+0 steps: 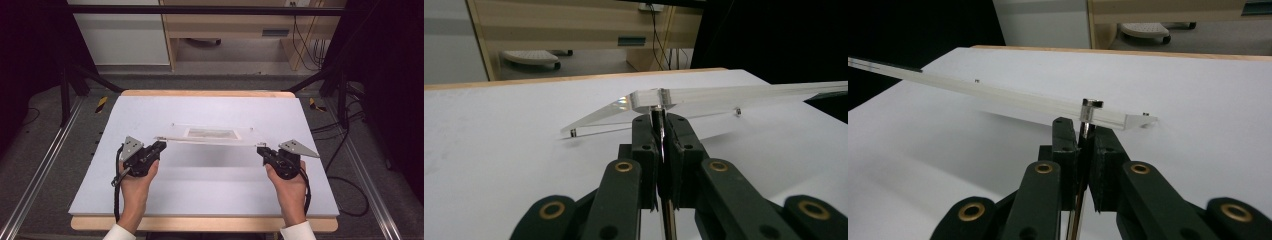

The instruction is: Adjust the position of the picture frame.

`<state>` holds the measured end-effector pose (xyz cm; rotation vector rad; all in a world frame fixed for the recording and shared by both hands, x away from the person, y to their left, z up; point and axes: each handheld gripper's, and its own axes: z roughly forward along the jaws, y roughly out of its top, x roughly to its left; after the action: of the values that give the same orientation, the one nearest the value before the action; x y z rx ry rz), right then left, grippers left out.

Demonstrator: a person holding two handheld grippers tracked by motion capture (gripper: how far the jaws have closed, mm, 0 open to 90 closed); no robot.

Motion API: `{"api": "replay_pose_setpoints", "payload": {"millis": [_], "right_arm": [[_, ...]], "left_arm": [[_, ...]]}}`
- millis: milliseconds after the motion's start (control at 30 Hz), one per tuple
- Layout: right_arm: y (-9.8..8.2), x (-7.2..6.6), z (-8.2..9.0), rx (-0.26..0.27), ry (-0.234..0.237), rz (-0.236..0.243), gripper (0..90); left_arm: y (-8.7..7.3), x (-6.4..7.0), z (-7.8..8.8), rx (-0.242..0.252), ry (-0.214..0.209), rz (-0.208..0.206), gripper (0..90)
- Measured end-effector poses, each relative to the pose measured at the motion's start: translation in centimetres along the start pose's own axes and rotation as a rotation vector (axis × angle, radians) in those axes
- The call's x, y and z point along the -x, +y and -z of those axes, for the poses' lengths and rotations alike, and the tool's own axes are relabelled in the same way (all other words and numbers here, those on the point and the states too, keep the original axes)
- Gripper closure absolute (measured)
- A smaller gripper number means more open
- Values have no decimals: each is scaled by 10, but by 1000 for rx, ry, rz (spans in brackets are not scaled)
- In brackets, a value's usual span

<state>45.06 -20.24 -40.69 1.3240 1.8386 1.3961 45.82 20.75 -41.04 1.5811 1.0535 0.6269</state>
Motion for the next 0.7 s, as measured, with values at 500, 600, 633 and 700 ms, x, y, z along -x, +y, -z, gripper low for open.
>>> {"api": "replay_pose_setpoints", "payload": {"millis": [500, 600, 633, 700], "right_arm": [[-15, -3, 1, -46, 14, 27, 839], [-22, -2, 1, -62, 26, 18, 843], [-24, -2, 1, -70, 27, 21, 844], [-26, -1, 1, -76, 29, 21, 845]], "left_arm": [[-21, 1, 6, -87, -7, 3, 828], [-26, 1, 7, -101, -9, 0, 830], [-28, 2, 8, -119, -8, -10, 830], [-31, 2, 8, -124, -6, -13, 830]]}}
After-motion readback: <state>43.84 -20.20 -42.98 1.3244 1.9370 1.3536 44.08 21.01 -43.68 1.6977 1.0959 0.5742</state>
